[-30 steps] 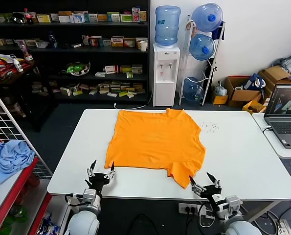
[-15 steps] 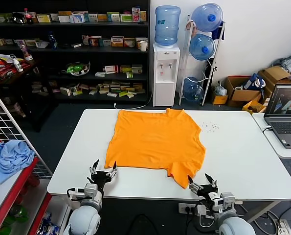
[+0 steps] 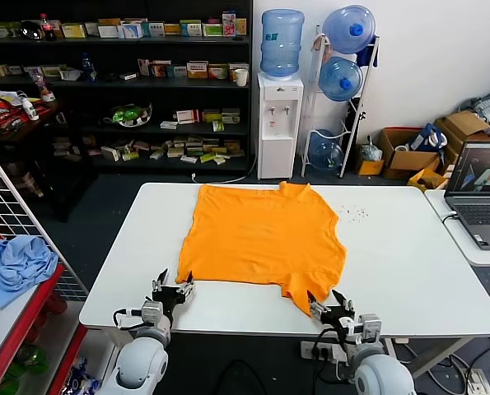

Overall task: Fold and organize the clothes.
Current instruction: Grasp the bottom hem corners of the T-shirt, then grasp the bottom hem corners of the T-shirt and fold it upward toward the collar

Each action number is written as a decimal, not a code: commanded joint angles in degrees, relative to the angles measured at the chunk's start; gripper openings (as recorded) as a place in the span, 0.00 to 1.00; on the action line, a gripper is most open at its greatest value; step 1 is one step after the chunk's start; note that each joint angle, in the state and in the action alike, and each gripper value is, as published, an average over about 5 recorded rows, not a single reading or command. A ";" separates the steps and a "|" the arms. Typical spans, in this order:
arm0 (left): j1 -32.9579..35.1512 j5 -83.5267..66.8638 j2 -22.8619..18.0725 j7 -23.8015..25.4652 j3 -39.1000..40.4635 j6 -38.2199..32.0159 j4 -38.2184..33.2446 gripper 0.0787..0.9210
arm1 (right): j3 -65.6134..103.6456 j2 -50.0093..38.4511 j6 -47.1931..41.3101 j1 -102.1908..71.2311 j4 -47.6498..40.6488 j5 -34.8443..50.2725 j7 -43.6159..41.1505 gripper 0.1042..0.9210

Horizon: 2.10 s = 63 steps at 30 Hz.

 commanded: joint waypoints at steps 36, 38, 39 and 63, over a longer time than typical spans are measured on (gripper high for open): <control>14.26 0.10 3.76 -2.77 0.07 -0.14 -18.31 0.03 | 6.40 -4.71 4.25 -21.01 19.40 -12.01 2.81 0.02; 16.00 0.32 4.52 -2.92 -0.25 -0.58 -19.82 0.03 | 6.75 -5.20 4.91 -21.67 20.36 -12.13 3.18 0.02; 16.69 0.43 4.89 -2.96 -0.38 -0.80 -20.43 0.03 | 6.83 -5.49 5.30 -21.67 20.56 -12.26 3.27 0.02; -3.37 4.86 0.64 -3.39 3.77 -3.90 -0.61 0.03 | -1.19 -8.90 15.17 8.76 -5.98 -11.10 0.96 0.02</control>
